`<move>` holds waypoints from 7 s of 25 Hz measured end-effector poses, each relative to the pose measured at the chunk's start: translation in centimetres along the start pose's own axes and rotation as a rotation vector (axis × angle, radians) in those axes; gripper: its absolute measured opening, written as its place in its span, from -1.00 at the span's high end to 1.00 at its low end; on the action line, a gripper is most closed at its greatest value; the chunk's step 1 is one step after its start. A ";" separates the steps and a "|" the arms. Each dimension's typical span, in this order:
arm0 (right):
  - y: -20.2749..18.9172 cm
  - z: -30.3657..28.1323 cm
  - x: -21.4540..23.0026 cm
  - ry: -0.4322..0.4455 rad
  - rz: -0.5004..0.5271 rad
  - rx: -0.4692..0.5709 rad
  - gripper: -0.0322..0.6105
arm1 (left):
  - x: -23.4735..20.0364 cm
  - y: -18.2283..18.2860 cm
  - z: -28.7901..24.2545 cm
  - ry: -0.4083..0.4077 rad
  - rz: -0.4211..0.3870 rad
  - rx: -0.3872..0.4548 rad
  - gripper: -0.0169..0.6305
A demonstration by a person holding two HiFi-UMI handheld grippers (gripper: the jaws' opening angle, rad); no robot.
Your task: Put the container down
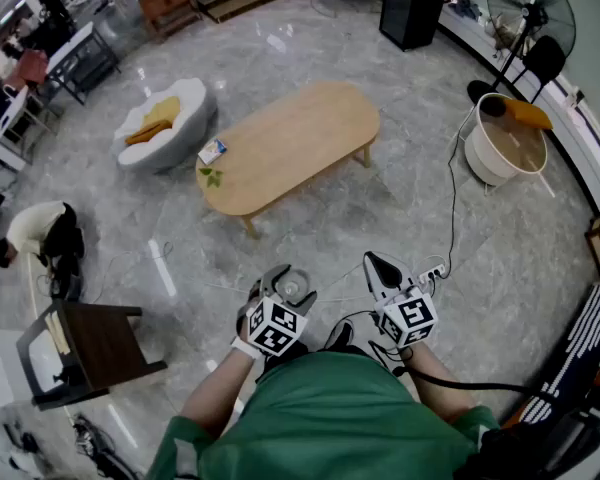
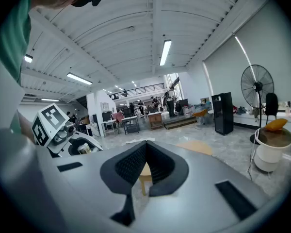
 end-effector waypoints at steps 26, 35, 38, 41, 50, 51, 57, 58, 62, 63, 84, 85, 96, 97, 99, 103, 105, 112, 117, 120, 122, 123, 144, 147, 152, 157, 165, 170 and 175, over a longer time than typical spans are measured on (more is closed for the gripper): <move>4.2 -5.1 -7.4 -0.275 -0.050 0.018 0.86 | -12.6 -7.9 1.2 -0.098 -0.047 0.030 -0.11; 4.9 -10.1 -1.4 -0.264 -0.069 0.006 0.86 | -15.9 -3.9 -3.3 -0.114 -0.039 -0.005 -0.11; 6.4 -12.5 2.6 -0.223 -0.058 0.020 0.86 | -17.2 -0.6 -5.3 -0.098 -0.016 -0.026 -0.11; 8.4 -14.2 7.5 -0.184 -0.053 0.043 0.86 | -18.4 3.5 -7.8 -0.080 -0.007 -0.051 -0.11; 13.0 -15.0 23.7 -0.135 -0.041 0.035 0.86 | -19.7 17.8 -14.2 -0.035 0.036 -0.061 -0.11; 13.1 -14.9 24.9 -0.136 -0.044 0.033 0.86 | -19.7 18.9 -14.6 -0.032 0.038 -0.061 -0.11; 14.2 -15.5 29.5 -0.127 -0.063 0.036 0.86 | -20.7 23.1 -16.2 -0.019 0.037 -0.075 -0.11; 14.4 -15.6 30.0 -0.125 -0.066 0.036 0.86 | -20.9 23.5 -16.5 -0.018 0.039 -0.079 -0.11; 14.9 -16.2 32.0 -0.126 -0.077 0.034 0.86 | -22.0 24.8 -18.0 -0.026 0.048 -0.091 -0.11; 14.8 -16.1 32.4 -0.129 -0.079 0.030 0.86 | -22.1 25.1 -18.4 -0.031 0.049 -0.097 -0.11; 24.0 -30.4 43.8 -0.296 -0.059 -0.008 0.86 | -40.7 35.0 -32.5 -0.119 -0.011 -0.082 -0.11; 24.6 -31.4 44.3 -0.302 -0.057 -0.012 0.86 | -41.8 35.4 -33.1 -0.123 -0.014 -0.082 -0.11; 28.2 -40.2 49.3 -0.305 -0.040 -0.064 0.86 | -49.2 38.1 -41.1 -0.151 -0.017 -0.121 -0.11; 28.4 -40.9 50.1 -0.301 -0.033 -0.064 0.86 | -49.5 38.5 -42.0 -0.149 -0.013 -0.124 -0.11; 28.8 -42.5 52.2 -0.286 -0.024 -0.063 0.86 | -50.3 39.8 -43.8 -0.140 -0.003 -0.133 -0.11; 28.7 -45.4 56.1 -0.234 -0.018 -0.075 0.86 | -50.9 41.7 -46.7 -0.127 0.020 -0.174 -0.11; 28.7 -46.7 58.5 -0.200 -0.020 -0.081 0.86 | -51.0 43.1 -48.2 -0.112 0.034 -0.194 -0.11; 28.3 -50.0 66.4 -0.101 0.032 -0.081 0.86 | -50.8 46.4 -54.5 -0.066 0.143 -0.199 -0.11; 27.5 -53.3 70.9 -0.043 0.053 -0.113 0.86 | -52.0 47.8 -60.1 -0.042 0.193 -0.219 -0.11; 26.6 -55.2 72.2 -0.018 0.053 -0.147 0.86 | -52.3 47.3 -62.7 -0.040 0.219 -0.244 -0.11; 26.3 -56.7 72.7 -0.010 0.057 -0.158 0.86 | -53.1 46.7 -64.2 -0.038 0.220 -0.268 -0.11; 26.0 -57.3 72.8 -0.007 0.056 -0.165 0.86 | -53.2 46.3 -65.0 -0.043 0.220 -0.280 -0.11; 17.3 -70.1 70.0 0.034 0.014 -0.332 0.86 | -58.3 34.4 -81.6 -0.082 0.205 -0.404 -0.11; 16.4 -71.0 70.0 0.040 0.012 -0.354 0.86 | -58.5 33.4 -83.2 -0.083 0.212 -0.414 -0.11; 15.0 -71.8 70.1 0.050 0.017 -0.391 0.86 | -59.2 32.2 -85.7 -0.065 0.223 -0.433 -0.11; 13.4 -72.4 69.8 0.060 0.010 -0.424 0.86 | -58.5 30.8 -87.3 -0.071 0.247 -0.453 -0.11; 12.3 -73.6 69.4 0.086 0.014 -0.443 0.86 | -58.2 30.8 -88.6 -0.063 0.239 -0.422 -0.11; 13.0 -73.4 68.9 0.100 0.018 -0.435 0.86 | -58.2 30.6 -88.4 -0.042 0.251 -0.397 -0.11; 13.2 -73.0 69.0 0.100 0.021 -0.428 0.86 | -58.3 30.9 -87.9 -0.041 0.274 -0.374 -0.12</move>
Point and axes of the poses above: the fingertips, and each gripper's own axes: z backward along the fingers, x to its right, y out of its top, the point moved 8 cm from there along z, backward along the fingers, and after that the axes turned 15 degrees about -x, right-handed, at the moved point
